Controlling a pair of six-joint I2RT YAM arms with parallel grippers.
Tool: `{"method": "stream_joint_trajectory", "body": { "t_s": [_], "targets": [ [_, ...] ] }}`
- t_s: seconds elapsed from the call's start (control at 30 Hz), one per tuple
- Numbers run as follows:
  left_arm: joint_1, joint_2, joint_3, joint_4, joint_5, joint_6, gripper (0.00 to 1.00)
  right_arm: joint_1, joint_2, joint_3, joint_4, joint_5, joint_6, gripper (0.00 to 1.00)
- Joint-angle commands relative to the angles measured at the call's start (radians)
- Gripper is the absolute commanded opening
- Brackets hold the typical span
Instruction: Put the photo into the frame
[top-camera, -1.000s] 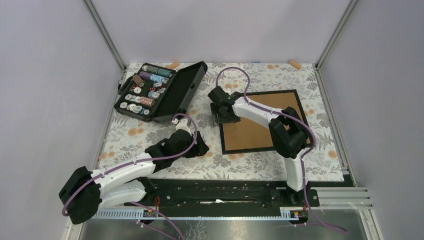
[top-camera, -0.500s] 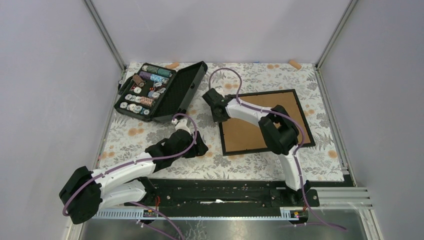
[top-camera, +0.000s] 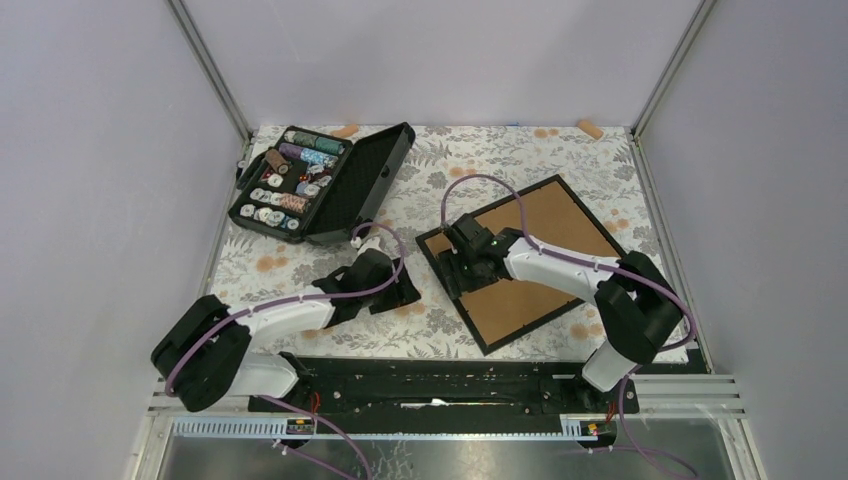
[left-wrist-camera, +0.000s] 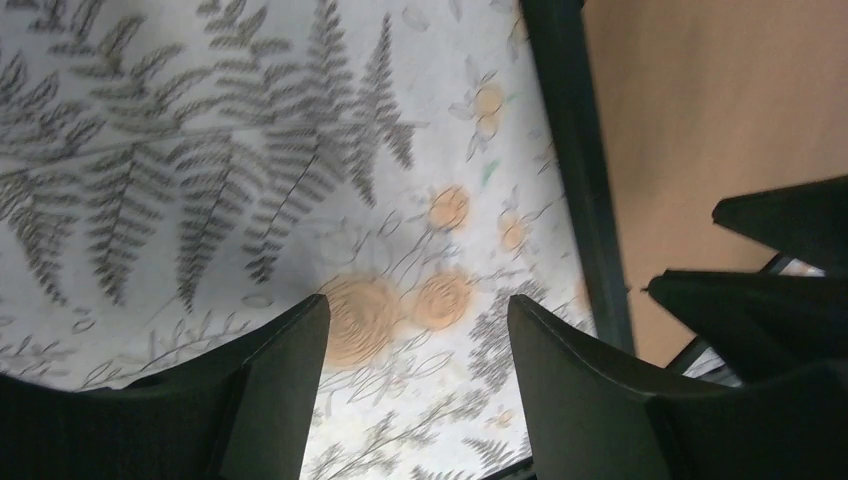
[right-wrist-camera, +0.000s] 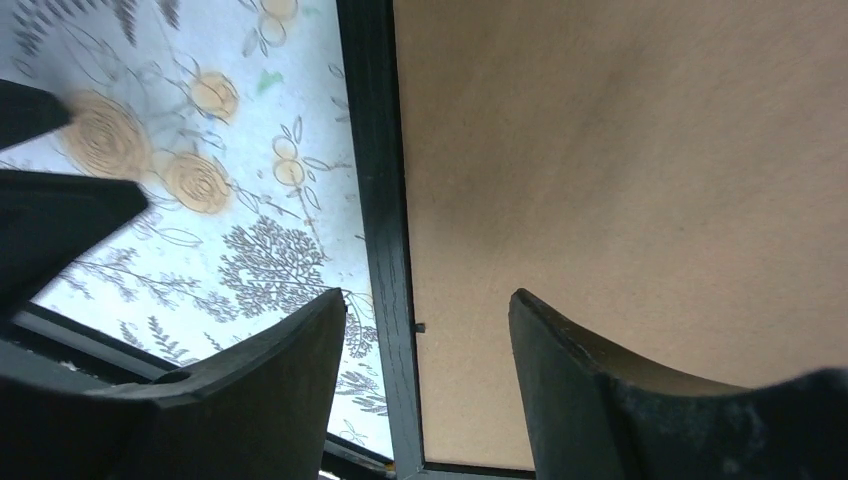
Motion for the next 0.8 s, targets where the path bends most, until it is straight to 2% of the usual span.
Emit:
{"method": "stream_joint_trajectory", "body": {
  "t_s": [0.0, 0.13, 0.23, 0.3, 0.47, 0.67, 0.77],
  "targets": [
    [0.012, 0.076, 0.085, 0.028, 0.017, -0.069, 0.72, -0.076, -0.027, 0.124, -0.036, 0.073, 0.019, 0.69],
    [0.013, 0.089, 0.087, 0.110, 0.002, -0.094, 0.76, -0.188, 0.045, 0.235, -0.046, 0.033, 0.022, 0.66],
    [0.014, 0.106, 0.089, 0.161, -0.026, -0.105, 0.77, -0.197, 0.145, 0.349, -0.063, 0.036, -0.015, 0.58],
    [0.014, 0.127, 0.095, 0.182, -0.047, -0.109, 0.73, -0.199, 0.213, 0.429, -0.092, 0.016, -0.031, 0.53],
    [0.013, 0.201, 0.094, 0.267, -0.047, -0.108, 0.56, -0.192, 0.348, 0.542, -0.112, -0.094, -0.051, 0.38],
    [0.010, 0.275, 0.098, 0.300, -0.031, -0.118, 0.53, -0.135, 0.424, 0.550, -0.120, -0.120, -0.087, 0.35],
    [0.005, 0.286, 0.094, 0.303, -0.036, -0.122, 0.52, -0.129, 0.442, 0.545, -0.124, -0.105, -0.083, 0.27]
  ]
}}
